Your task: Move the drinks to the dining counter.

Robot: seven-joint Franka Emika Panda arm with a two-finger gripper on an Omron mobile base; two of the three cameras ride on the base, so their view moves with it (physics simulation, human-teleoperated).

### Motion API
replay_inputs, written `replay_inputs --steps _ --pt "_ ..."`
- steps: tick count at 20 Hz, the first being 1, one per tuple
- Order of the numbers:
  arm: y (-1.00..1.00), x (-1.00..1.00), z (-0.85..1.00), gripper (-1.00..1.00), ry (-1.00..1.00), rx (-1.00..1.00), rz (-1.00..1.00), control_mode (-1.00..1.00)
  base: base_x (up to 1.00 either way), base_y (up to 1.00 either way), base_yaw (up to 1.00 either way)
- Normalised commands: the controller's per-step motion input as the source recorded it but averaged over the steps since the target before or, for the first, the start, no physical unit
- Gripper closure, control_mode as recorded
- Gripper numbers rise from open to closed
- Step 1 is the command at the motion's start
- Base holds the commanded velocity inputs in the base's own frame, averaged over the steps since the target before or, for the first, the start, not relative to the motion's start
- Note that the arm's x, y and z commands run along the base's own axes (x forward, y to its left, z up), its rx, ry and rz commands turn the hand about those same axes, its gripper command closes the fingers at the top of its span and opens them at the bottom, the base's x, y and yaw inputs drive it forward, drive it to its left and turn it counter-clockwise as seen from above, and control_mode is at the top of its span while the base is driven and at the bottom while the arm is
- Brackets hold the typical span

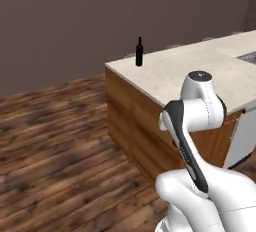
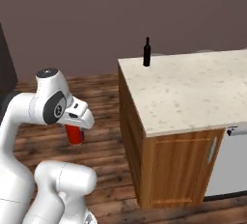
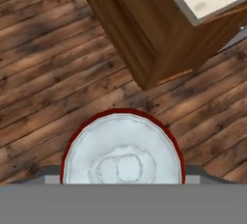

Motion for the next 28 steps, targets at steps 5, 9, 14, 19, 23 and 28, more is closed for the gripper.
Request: replay_inputs --steps 5,9,14,19,23,28 --pt "0.00 0.00 0.00 1.00 0.00 0.00 0.00 1.00 1.00 1.00 -0.44" --pt "0.00 0.00 0.00 1.00 0.00 0.00 0.00 1.00 0.97 0.97 -0.53" --pt "0.00 0.00 0.00 1.00 0.00 0.00 0.00 1.00 0.52 0.86 -0.68" --pt "0.00 0.00 0.00 1.00 0.00 0.00 0.00 1.00 0.17 0.79 -0.74" --pt "0.00 0.00 0.00 1.00 0.00 0.00 0.00 1.00 0.09 0.81 -0.73" --pt "0.00 0.00 0.00 1.00 0.00 0.00 0.00 1.00 0.16 0.89 -0.70"
